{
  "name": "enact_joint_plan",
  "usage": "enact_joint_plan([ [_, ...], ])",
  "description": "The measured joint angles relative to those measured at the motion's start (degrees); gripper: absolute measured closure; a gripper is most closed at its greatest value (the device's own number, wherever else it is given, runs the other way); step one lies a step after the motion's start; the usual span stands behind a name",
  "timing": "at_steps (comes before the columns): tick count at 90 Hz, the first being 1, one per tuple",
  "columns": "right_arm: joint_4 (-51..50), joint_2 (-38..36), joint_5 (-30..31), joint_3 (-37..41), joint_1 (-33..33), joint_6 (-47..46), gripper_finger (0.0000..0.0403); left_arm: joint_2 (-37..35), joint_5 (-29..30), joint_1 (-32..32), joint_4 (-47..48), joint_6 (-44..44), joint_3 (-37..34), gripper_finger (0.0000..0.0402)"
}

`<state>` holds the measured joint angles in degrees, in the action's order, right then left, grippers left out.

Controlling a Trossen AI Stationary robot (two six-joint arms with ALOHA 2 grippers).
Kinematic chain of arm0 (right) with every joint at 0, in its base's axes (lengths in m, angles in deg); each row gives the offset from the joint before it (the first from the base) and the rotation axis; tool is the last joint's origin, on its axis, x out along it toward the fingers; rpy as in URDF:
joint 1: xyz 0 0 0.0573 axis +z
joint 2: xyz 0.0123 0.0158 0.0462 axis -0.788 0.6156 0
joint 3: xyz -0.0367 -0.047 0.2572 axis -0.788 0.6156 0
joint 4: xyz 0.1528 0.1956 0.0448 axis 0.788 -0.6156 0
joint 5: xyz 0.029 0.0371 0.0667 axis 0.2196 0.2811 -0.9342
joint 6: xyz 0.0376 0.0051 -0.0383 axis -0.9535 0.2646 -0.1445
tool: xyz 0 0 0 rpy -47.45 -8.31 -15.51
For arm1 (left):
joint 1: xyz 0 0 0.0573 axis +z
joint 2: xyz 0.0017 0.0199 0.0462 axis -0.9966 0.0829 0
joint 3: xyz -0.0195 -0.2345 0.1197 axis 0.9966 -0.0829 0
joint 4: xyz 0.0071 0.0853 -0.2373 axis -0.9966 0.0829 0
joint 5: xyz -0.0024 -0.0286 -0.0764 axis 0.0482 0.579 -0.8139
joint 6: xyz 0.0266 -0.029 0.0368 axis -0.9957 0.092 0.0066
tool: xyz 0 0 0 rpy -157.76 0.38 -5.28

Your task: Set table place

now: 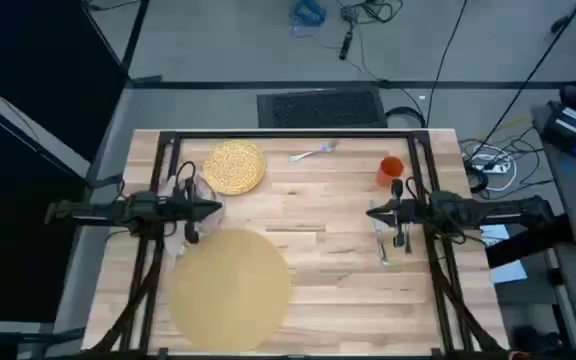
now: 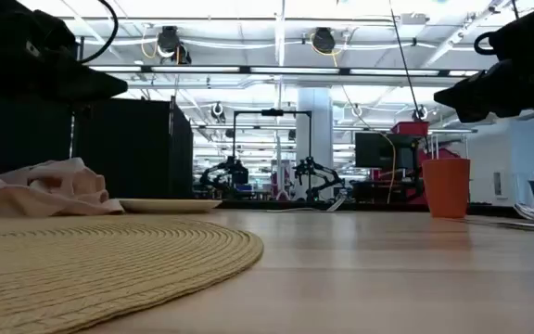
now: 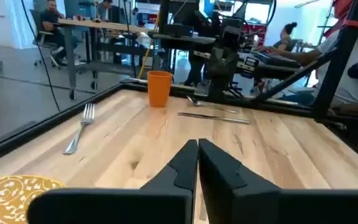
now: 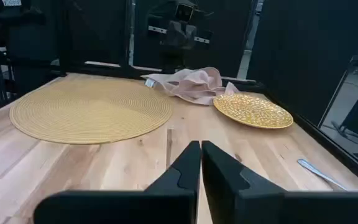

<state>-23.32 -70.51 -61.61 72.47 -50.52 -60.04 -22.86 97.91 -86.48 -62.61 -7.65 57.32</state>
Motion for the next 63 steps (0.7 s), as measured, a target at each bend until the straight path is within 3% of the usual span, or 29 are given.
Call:
enact_joint_plan([
  [28,0.0,0.0,0.0,0.0,0.0,0.0,0.0403,0.0,0.0,0.0,0.0,0.1,0.0,0.0402],
  [52,1.2,0.0,0.0,0.0,0.0,-6.7,0.0403,0.0,-0.1,0.0,-0.1,3.1,0.1,0.0402],
  [63,4.0,0.0,4.1,-1.7,0.0,-4.9,0.0403,0.0,1.0,0.0,-0.5,3.4,2.9,0.0402],
])
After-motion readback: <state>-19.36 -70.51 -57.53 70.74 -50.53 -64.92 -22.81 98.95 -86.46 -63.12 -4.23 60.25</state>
